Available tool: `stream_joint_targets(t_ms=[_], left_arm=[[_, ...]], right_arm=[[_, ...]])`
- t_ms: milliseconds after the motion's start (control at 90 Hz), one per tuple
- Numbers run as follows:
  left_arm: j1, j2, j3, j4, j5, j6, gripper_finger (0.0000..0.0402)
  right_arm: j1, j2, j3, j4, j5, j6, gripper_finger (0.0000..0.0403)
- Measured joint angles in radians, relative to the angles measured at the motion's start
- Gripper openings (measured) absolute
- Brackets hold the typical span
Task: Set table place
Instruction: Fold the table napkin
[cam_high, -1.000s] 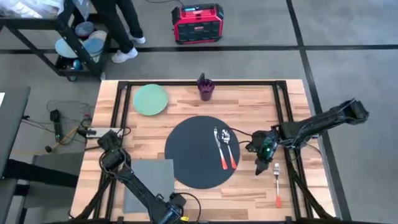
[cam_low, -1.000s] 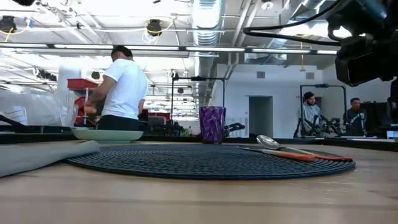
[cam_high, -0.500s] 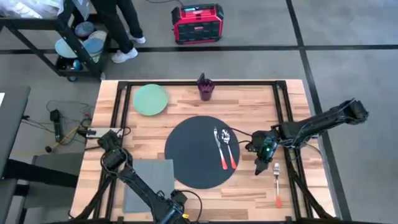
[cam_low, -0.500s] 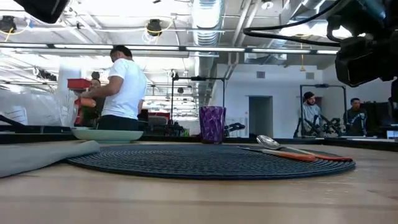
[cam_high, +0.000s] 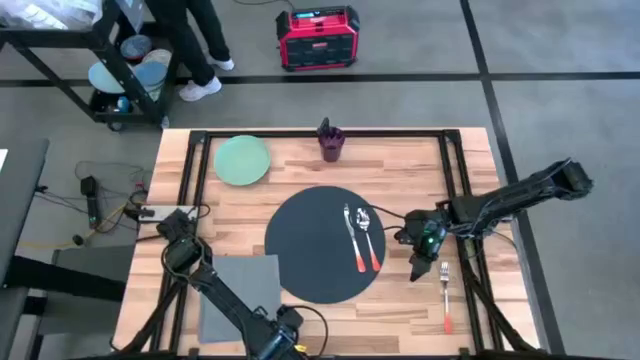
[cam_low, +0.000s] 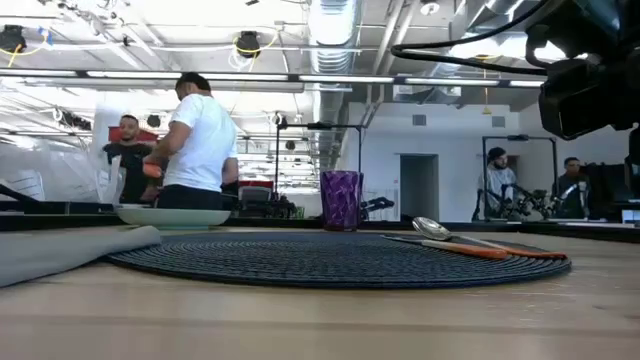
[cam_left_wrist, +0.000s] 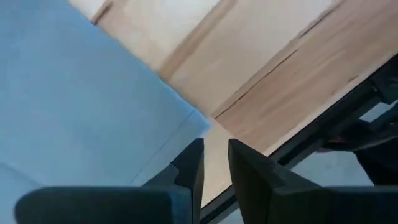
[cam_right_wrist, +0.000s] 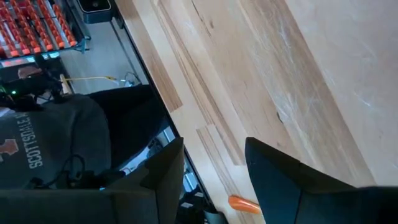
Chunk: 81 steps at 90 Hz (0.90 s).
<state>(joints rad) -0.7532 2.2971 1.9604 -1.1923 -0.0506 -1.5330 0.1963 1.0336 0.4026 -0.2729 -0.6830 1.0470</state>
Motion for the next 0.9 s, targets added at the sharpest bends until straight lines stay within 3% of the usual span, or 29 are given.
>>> stream_joint_targets(t_ms=[556,733,900], left_arm=[[-0.003,0.039,-0.042,0.058,-0.020,0.042,0.0055],[-0.003,0.038,-0.058,0.031,-0.010,0.040,0.0007],[-0.003,0.040,-0.057,-0.012,-0.010,0.029,0.0001]], right_arm=[[0.006,0.000,0.000,0.005,0.000,0.018,0.0159],[0.007,0.000,0.000,0.017,-0.001,0.056,0.0159],[0.007,0.000,0.000,0.024,-0.001,0.064,0.0159]])
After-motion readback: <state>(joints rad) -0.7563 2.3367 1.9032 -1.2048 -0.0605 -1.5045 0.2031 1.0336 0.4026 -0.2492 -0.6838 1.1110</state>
